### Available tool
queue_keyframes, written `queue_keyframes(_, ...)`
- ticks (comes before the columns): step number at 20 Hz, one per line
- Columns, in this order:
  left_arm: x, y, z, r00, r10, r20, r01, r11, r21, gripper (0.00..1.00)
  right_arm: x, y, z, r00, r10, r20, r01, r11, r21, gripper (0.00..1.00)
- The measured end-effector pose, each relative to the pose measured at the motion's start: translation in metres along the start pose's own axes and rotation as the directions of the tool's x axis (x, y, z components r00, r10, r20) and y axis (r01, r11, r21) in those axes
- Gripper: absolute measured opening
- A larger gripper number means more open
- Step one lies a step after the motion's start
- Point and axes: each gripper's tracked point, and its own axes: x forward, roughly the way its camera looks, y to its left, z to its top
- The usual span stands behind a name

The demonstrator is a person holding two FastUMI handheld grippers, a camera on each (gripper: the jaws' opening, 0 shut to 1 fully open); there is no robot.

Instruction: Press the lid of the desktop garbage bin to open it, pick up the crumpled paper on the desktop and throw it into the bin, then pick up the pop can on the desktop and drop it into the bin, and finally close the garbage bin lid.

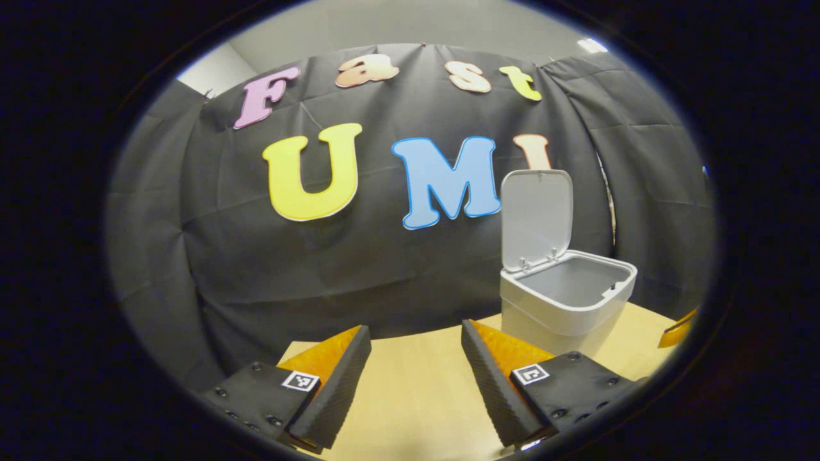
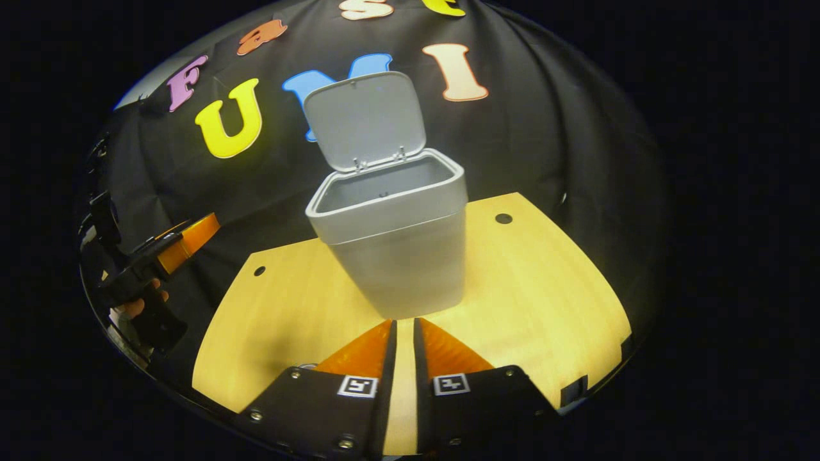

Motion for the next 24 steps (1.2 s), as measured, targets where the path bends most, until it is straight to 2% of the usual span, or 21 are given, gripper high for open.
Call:
queue_keyframes(1,-0.006,0.009,-0.002,1.000,0.015,-0.005,-0.016,1.000,-0.009,0.95,0.003,0.006,-0.002,1.000,0.018,-0.012,-0.018,1.000,-0.013,0.34)
queue_keyframes(2,-0.011,0.017,-0.005,0.999,0.031,-0.009,-0.031,0.999,-0.014,0.95,0.006,0.014,-0.005,0.999,0.040,-0.025,-0.040,0.999,-0.025,0.43)
queue_keyframes(3,-0.015,0.025,-0.007,0.999,0.043,-0.015,-0.043,0.999,-0.018,0.95,0.009,0.021,-0.007,0.998,0.058,-0.038,-0.059,0.998,-0.036,0.65)
queue_keyframes(4,-0.020,0.033,-0.010,0.998,0.056,-0.021,-0.057,0.998,-0.019,0.95,0.013,0.028,-0.010,0.996,0.075,-0.051,-0.078,0.996,-0.047,0.65)
queue_keyframes(5,-0.026,0.041,-0.012,0.997,0.070,-0.024,-0.070,0.997,-0.021,1.00,0.016,0.036,-0.013,0.993,0.095,-0.064,-0.099,0.994,-0.056,0.83)
queue_keyframes(6,-0.030,0.049,-0.014,0.996,0.082,-0.026,-0.083,0.996,-0.024,0.95,0.020,0.042,-0.018,0.991,0.105,-0.079,-0.110,0.992,-0.066,0.84)
queue_keyframes(7,-0.034,0.057,-0.015,0.995,0.096,-0.028,-0.097,0.995,-0.027,1.00,0.024,0.048,-0.021,0.988,0.118,-0.096,-0.126,0.989,-0.077,0.98)
queue_keyframes(10,-0.047,0.077,-0.020,0.991,0.127,-0.036,-0.129,0.991,-0.043,1.00,0.034,0.070,-0.044,0.974,0.152,-0.168,-0.174,0.977,-0.125,0.98)
queue_keyframes(11,-0.051,0.083,-0.021,0.990,0.138,-0.039,-0.139,0.989,-0.046,0.95,0.037,0.077,-0.052,0.968,0.162,-0.194,-0.192,0.970,-0.148,0.98)
queue_keyframes(14,-0.063,0.099,-0.026,0.985,0.165,-0.048,-0.168,0.984,-0.052,1.00,0.048,0.097,-0.080,0.951,0.166,-0.261,-0.230,0.944,-0.235,0.99)
queue_keyframes(18,-0.077,0.120,-0.031,0.977,0.202,-0.061,-0.205,0.977,-0.051,1.00,0.062,0.111,-0.114,0.929,0.142,-0.341,-0.261,0.906,-0.334,0.99)
queue_keyframes(19,-0.079,0.125,-0.031,0.975,0.211,-0.063,-0.214,0.976,-0.049,0.96,0.064,0.114,-0.119,0.923,0.142,-0.356,-0.272,0.898,-0.346,0.99)
queue_keyframes(24,-0.096,0.146,-0.039,0.965,0.251,-0.078,-0.254,0.966,-0.044,1.00,0.070,0.115,-0.135,0.911,0.114,-0.396,-0.276,0.882,-0.382,0.99)
